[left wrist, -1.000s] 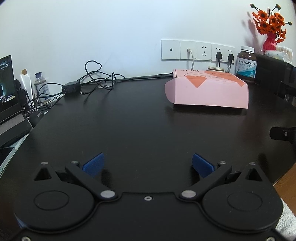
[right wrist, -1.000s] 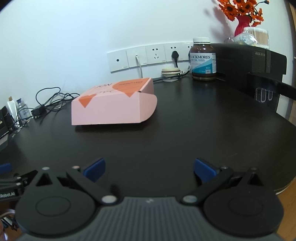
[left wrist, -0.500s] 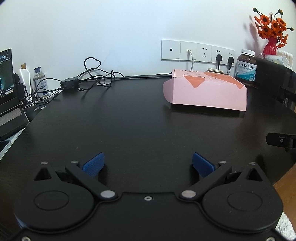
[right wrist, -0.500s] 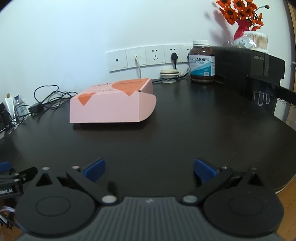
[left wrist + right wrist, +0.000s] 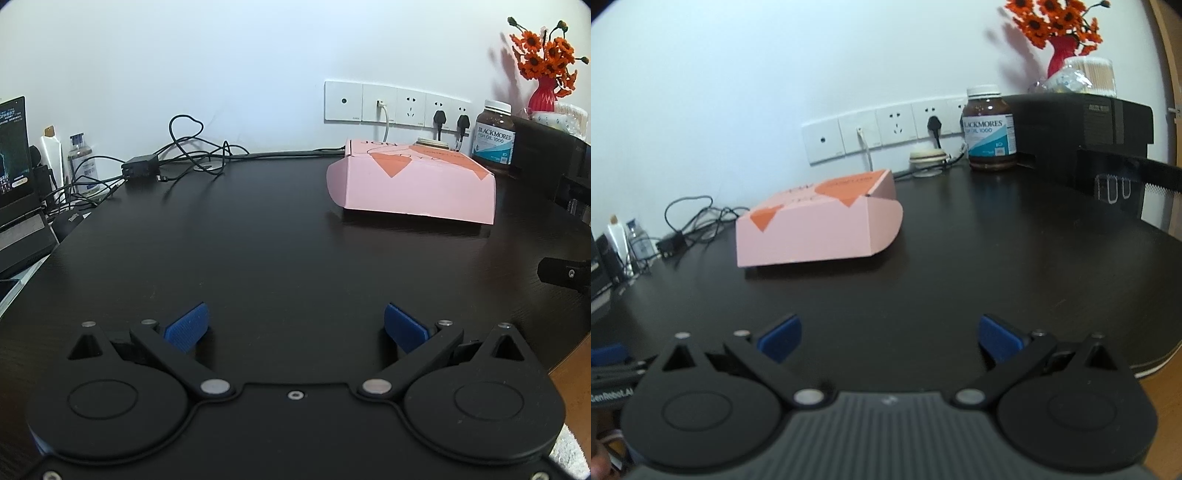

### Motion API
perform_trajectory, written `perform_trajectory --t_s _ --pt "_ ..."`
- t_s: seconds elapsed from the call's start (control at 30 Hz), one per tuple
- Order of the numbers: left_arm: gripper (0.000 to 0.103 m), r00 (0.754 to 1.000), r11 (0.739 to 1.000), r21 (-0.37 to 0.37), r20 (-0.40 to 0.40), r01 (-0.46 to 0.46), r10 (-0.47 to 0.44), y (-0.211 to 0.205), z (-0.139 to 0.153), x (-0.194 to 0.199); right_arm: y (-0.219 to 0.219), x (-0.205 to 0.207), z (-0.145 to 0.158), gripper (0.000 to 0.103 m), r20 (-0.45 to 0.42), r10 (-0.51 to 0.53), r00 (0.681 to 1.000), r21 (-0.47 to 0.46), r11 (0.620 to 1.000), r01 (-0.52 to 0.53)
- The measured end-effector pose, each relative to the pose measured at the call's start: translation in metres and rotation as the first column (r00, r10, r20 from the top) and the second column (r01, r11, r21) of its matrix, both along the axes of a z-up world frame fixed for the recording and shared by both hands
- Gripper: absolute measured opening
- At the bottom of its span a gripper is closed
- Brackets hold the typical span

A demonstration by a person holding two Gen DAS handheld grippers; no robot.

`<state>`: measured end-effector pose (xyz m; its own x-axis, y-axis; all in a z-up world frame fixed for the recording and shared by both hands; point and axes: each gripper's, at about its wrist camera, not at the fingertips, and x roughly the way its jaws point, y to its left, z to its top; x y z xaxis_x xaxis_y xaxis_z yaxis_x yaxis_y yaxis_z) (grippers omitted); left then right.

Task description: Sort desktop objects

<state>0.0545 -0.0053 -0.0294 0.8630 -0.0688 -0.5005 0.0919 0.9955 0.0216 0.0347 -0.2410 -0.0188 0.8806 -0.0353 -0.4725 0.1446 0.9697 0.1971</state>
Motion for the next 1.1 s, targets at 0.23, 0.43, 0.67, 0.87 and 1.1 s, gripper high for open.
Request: perform_trajectory --t_s 0.23,0.43,0.67,0.87,1.1 --pt "0.103 1.0 1.0 -0.002 0.008 -0.009 0.009 -0.003 -0.001 -0.001 0.0 -0.007 -0.002 0.102 0.021 -0.014 1.0 -0.013 1.0 0.014" --pt "0.103 0.999 1.0 -0.012 -0.038 0.016 -0.016 -0.005 0.006 -0.008 0.002 -0.017 0.004 0.102 0.01 0.006 1.0 -0.019 1.0 -0.006" --pt "0.103 0.999 1.0 -0.001 0.031 -0.016 0.016 -0.005 0.016 -0.034 0.007 -0.035 0.011 0.102 -0.017 0.034 0.999 -0.044 0.998 -0.034" --pt "0.103 0.991 0.999 0.014 0.133 -0.032 0.03 -0.002 0.015 -0.057 0.011 -0.053 0.009 0.102 0.001 0.031 1.0 -0.041 0.999 -0.031" --pt "0.103 0.982 1.0 0.003 0.186 -0.014 0.014 -0.002 0.015 -0.067 0.025 -0.067 0.011 0.102 0.069 0.027 0.997 -0.094 0.995 -0.021"
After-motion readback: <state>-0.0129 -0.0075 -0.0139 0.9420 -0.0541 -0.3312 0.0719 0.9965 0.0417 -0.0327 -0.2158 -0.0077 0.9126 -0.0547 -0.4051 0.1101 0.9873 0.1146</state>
